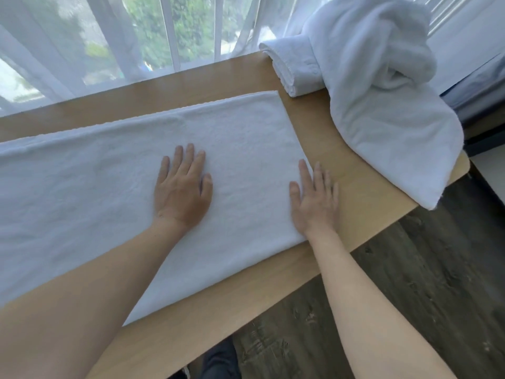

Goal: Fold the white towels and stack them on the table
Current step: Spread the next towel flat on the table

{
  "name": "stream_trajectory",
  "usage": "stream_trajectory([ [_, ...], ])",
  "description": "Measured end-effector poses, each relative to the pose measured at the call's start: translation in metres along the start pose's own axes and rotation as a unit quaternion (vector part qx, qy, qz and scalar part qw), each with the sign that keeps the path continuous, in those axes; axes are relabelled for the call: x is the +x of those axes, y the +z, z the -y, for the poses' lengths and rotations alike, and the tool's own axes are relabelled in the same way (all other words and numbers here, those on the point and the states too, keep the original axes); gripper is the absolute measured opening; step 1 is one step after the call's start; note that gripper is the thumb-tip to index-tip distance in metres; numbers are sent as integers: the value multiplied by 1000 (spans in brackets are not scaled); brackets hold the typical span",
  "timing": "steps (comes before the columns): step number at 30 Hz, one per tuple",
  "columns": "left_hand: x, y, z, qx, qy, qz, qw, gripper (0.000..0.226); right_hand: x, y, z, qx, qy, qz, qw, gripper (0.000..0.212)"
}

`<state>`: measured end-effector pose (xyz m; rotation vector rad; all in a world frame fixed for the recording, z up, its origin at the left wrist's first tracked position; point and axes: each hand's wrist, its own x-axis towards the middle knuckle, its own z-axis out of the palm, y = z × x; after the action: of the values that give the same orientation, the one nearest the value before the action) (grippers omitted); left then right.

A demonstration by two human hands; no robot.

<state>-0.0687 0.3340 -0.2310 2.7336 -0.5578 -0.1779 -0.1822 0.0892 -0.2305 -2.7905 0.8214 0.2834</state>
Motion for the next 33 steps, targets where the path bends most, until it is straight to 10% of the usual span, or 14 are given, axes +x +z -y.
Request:
stream_trajectory([
  [7, -88, 19, 3, 66, 32, 47, 996, 69, -53, 28, 54, -29, -220, -17, 975, 63],
  [15, -136, 2, 51, 75, -101, 25, 992, 66, -29, 9, 32, -51, -37, 9, 998, 67],
  [21, -155, -19, 77, 52, -68, 26, 996, 59, -109, 47, 167, 51, -303, 8, 952, 61],
  [33, -199, -83, 259, 74, -176, 23, 981, 63, -161, 97, 281, 15, -377, 10, 926, 65],
])
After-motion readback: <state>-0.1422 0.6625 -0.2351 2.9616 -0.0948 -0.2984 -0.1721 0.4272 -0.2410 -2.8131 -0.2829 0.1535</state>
